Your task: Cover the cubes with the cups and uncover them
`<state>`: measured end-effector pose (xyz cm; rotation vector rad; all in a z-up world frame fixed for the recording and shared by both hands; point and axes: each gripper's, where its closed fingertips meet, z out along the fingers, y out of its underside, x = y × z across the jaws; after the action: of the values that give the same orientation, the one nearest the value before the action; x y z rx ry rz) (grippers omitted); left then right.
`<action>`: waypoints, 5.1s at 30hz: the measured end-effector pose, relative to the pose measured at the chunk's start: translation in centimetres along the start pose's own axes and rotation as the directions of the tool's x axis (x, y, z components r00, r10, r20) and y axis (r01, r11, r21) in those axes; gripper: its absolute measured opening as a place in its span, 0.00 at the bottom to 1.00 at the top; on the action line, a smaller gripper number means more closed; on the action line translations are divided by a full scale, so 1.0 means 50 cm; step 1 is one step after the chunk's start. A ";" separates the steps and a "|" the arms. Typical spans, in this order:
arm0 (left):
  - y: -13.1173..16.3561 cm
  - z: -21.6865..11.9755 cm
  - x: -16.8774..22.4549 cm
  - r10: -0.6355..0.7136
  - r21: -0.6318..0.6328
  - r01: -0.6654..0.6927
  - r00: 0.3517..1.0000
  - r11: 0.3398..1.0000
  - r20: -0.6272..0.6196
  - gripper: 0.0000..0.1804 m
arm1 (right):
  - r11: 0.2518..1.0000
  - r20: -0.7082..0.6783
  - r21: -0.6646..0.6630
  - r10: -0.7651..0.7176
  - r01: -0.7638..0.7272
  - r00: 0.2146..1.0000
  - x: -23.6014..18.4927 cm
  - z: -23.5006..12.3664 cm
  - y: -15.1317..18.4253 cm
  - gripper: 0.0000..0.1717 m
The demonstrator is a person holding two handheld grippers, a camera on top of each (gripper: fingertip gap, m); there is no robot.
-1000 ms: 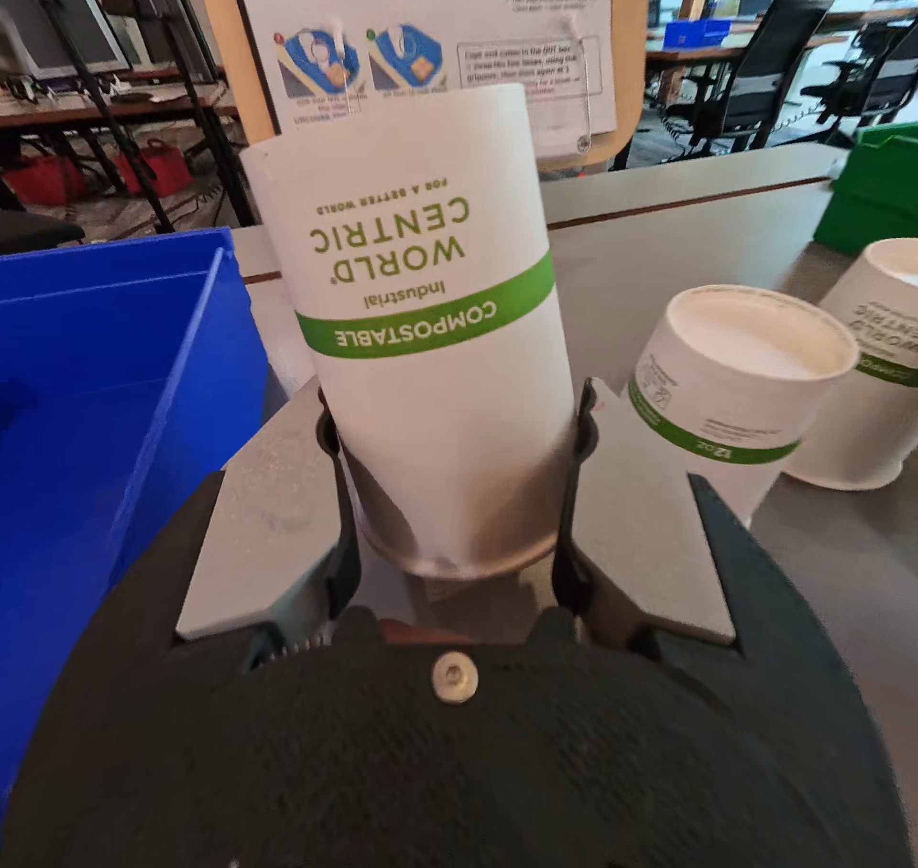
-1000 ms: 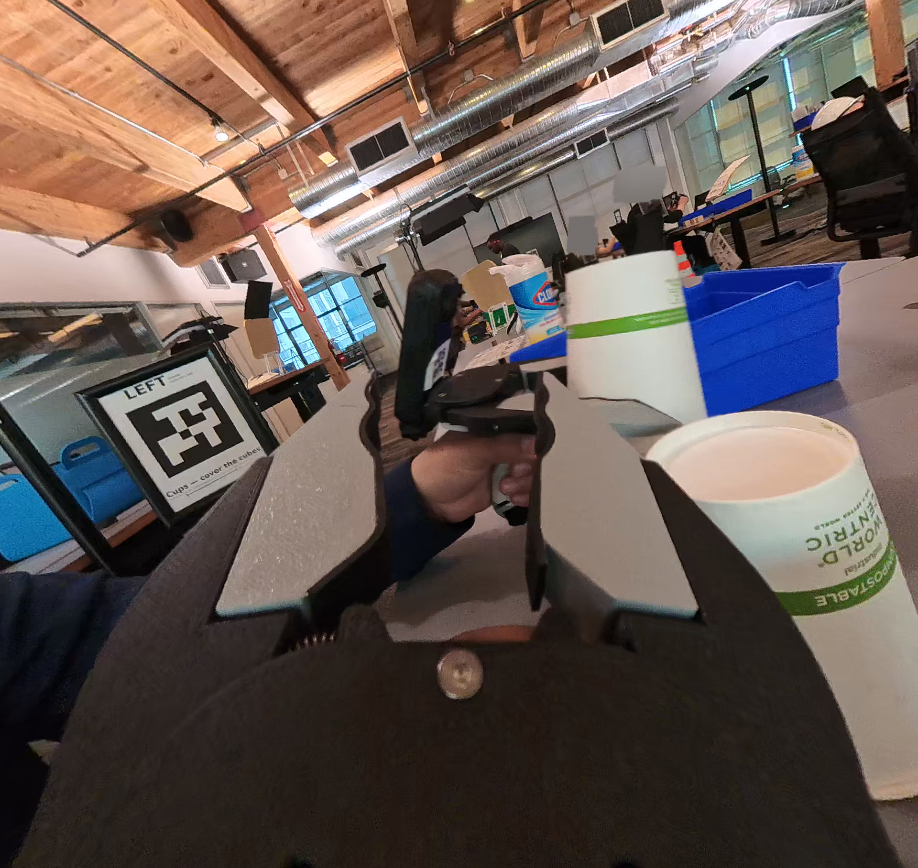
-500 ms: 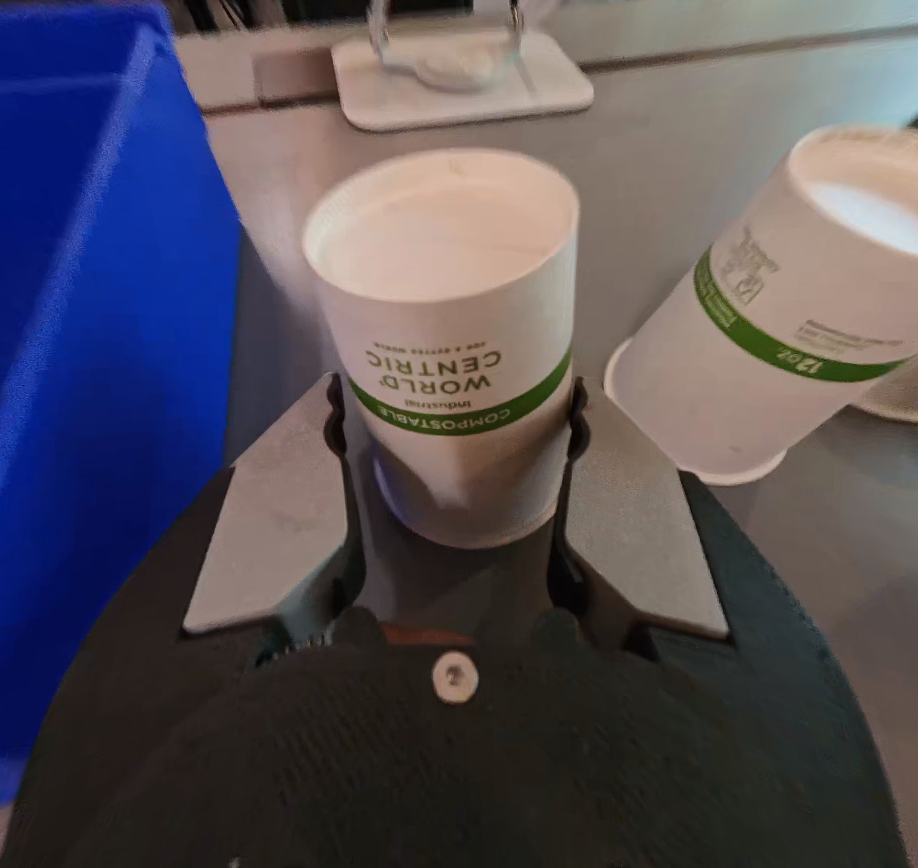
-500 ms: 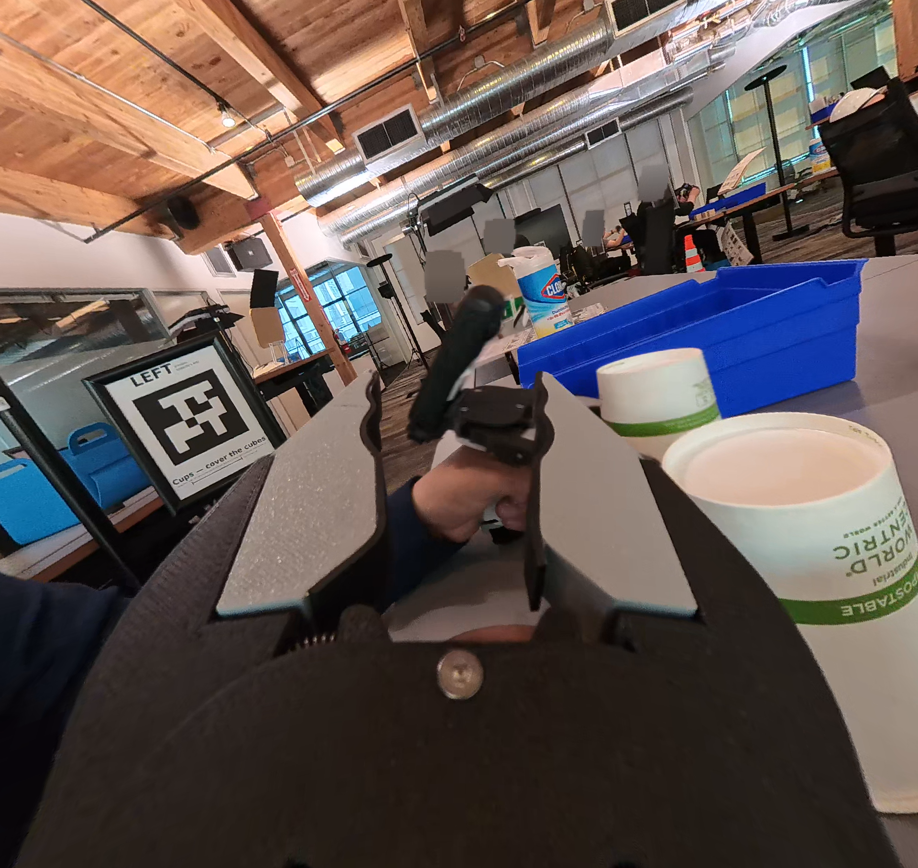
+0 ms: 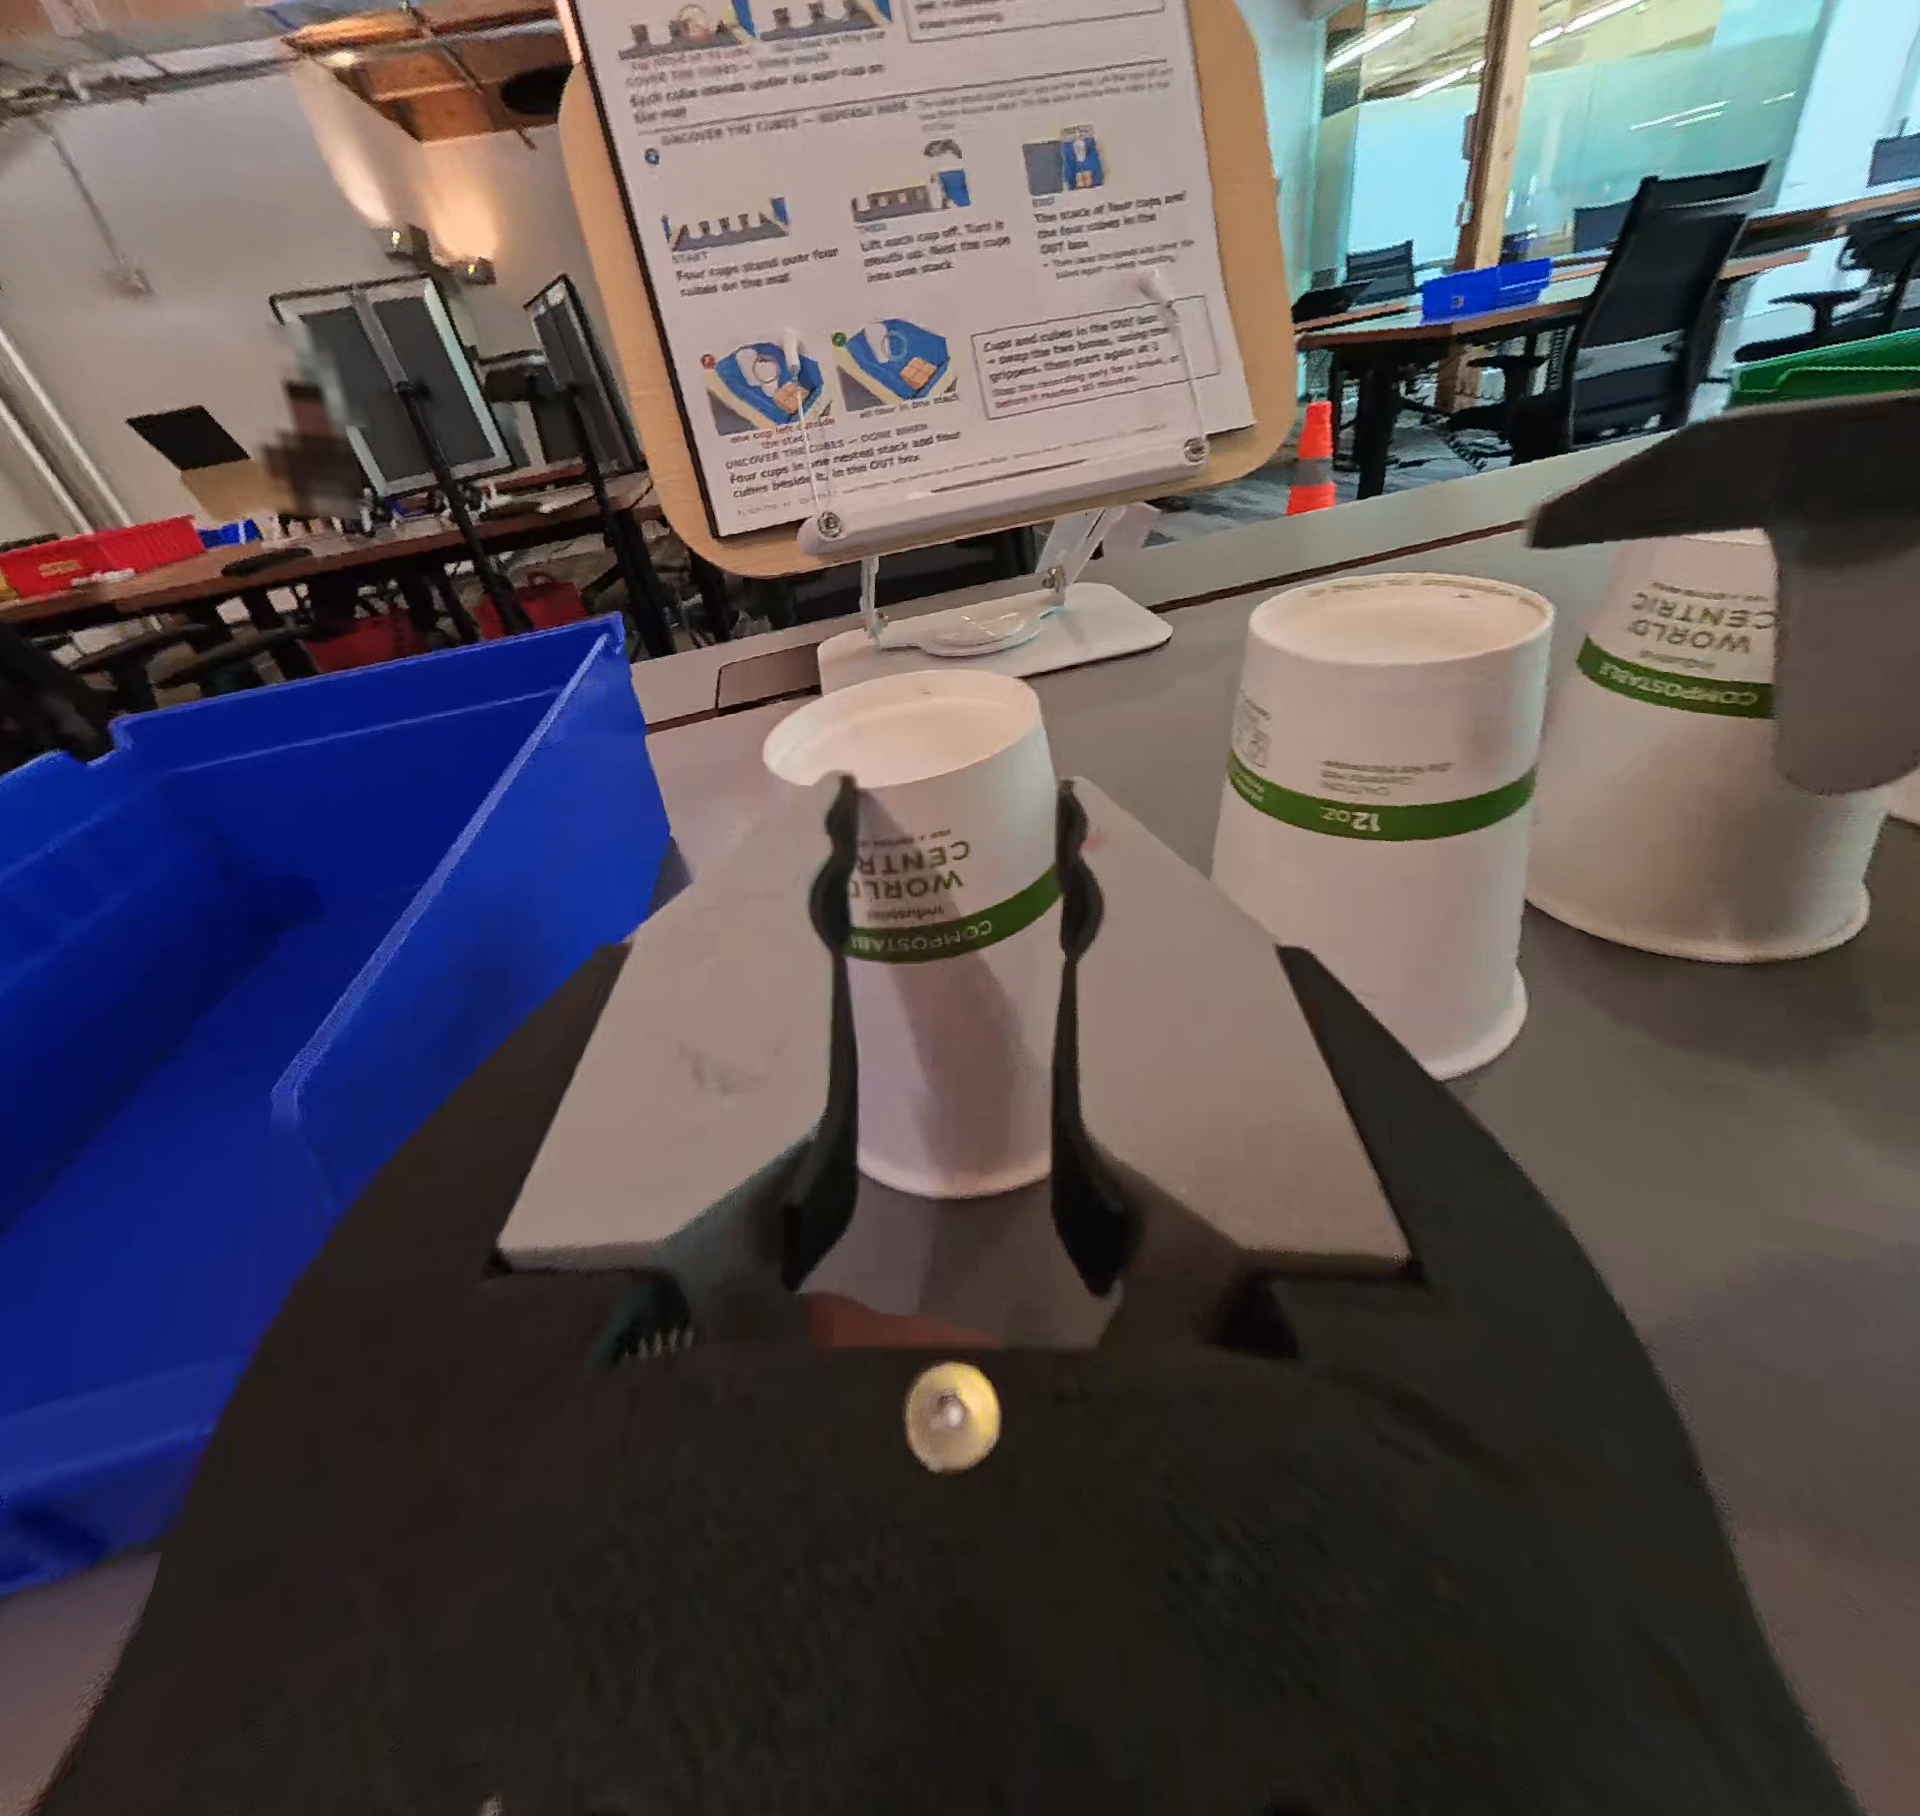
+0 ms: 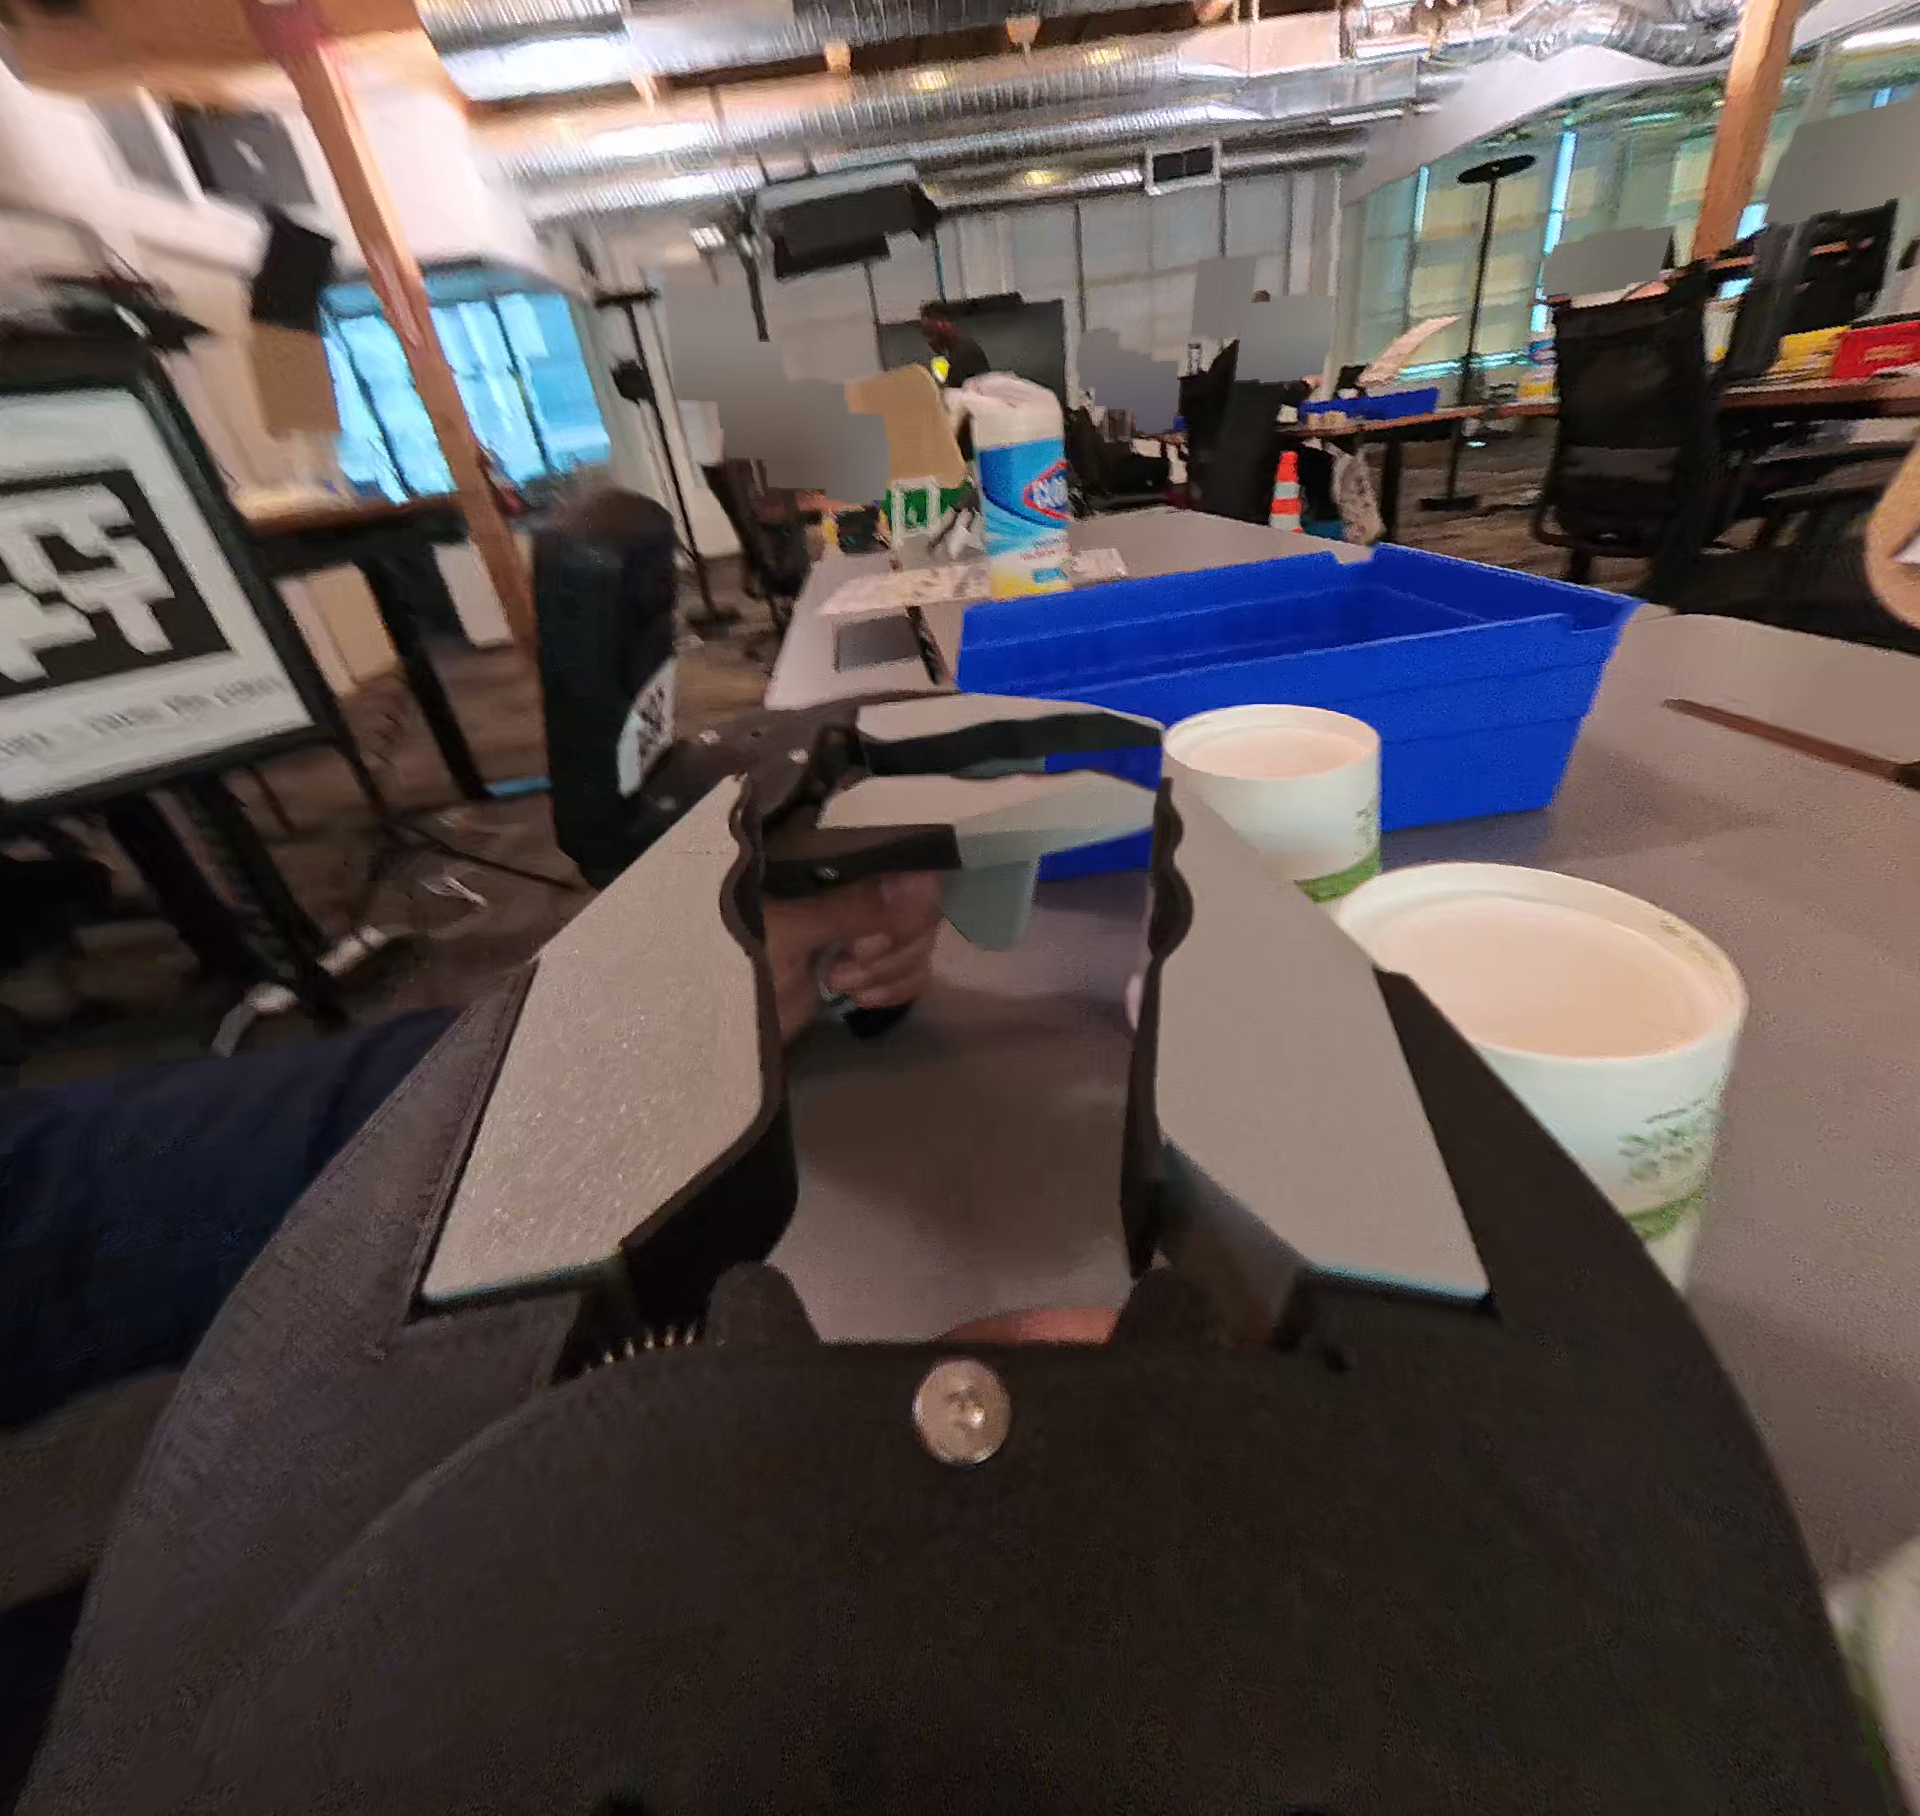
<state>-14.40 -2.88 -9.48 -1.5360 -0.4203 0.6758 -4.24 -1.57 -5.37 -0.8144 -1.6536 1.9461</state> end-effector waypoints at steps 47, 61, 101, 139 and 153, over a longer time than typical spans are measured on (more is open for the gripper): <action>-0.076 -0.135 0.322 -0.127 0.013 0.254 0.524 0.967 -0.842 0.16 | 0.943 -0.268 0.012 -0.319 0.334 0.909 -0.057 -0.267 -0.163 0.00; -0.084 -0.133 0.325 -0.170 -0.011 0.307 0.496 0.952 -0.851 0.13 | 0.964 -0.218 -0.110 -0.261 0.242 0.940 -0.041 -0.313 -0.040 0.00; -0.073 -0.120 0.303 -0.022 0.108 0.163 0.643 0.981 -0.766 0.01 | 0.716 -0.318 -0.637 -0.580 0.284 0.750 0.002 -0.306 0.154 0.00; -0.048 -0.220 0.410 0.606 0.366 -0.758 0.049 0.540 -0.794 0.01 | 0.697 -0.019 -0.517 -0.590 0.497 0.807 -0.127 -0.267 0.028 0.27; -0.075 -0.213 0.456 0.506 0.364 -0.432 0.278 0.825 -0.817 0.03 | 0.642 0.035 -0.619 -0.553 0.453 0.832 -0.118 -0.267 0.097 0.00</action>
<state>10.16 3.79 -9.67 -1.7199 0.9494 0.1894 9.42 3.11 -10.69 -0.5890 -2.1477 0.9290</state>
